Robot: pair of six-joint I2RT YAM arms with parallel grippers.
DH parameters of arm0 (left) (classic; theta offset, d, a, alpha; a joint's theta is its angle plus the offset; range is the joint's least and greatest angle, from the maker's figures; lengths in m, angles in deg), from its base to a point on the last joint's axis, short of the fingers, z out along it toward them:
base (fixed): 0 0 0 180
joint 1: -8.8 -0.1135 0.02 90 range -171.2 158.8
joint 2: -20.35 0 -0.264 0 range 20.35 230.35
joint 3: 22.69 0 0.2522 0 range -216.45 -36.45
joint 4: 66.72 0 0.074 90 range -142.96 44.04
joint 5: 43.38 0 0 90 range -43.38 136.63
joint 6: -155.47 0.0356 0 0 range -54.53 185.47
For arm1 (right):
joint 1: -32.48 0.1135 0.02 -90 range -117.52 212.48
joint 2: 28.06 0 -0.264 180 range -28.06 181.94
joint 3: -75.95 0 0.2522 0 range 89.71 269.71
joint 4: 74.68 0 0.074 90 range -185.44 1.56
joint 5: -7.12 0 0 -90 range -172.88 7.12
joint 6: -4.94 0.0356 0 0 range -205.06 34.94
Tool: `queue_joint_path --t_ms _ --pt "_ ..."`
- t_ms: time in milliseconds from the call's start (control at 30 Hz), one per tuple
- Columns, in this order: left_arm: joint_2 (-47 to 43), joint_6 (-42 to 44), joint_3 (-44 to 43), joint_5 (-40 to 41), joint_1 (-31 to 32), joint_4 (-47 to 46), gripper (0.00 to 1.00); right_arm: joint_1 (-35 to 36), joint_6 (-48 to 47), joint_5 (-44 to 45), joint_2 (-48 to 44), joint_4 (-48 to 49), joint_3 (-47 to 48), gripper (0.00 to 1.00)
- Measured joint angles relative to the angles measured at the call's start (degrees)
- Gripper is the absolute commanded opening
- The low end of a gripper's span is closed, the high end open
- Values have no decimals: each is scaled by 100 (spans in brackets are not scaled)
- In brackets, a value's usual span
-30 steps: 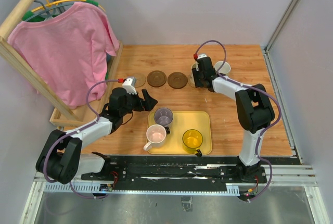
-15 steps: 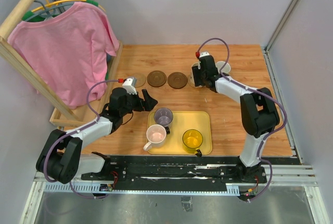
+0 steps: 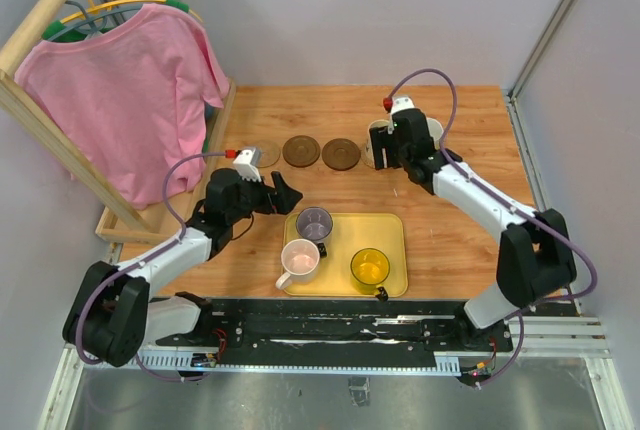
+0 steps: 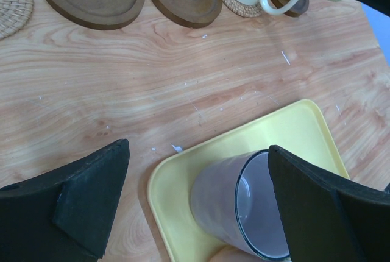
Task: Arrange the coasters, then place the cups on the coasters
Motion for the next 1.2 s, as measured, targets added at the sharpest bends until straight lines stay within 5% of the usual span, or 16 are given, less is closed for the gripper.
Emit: queue_joint_path --t_ms 300,767,1100,1200 --pt "-503 85 0 -155 120 433 100 31 306 -166 -1600 -205 -1067 78" --pt "-662 83 0 48 1128 1290 100 177 721 -748 -2994 -857 -1921 72" --pt "-702 -4 2 243 1279 1469 99 723 754 -960 -3329 -1104 -2208 63" --pt "-590 -9 2 291 1281 1425 90 885 754 -957 -3263 -1137 -2210 63"
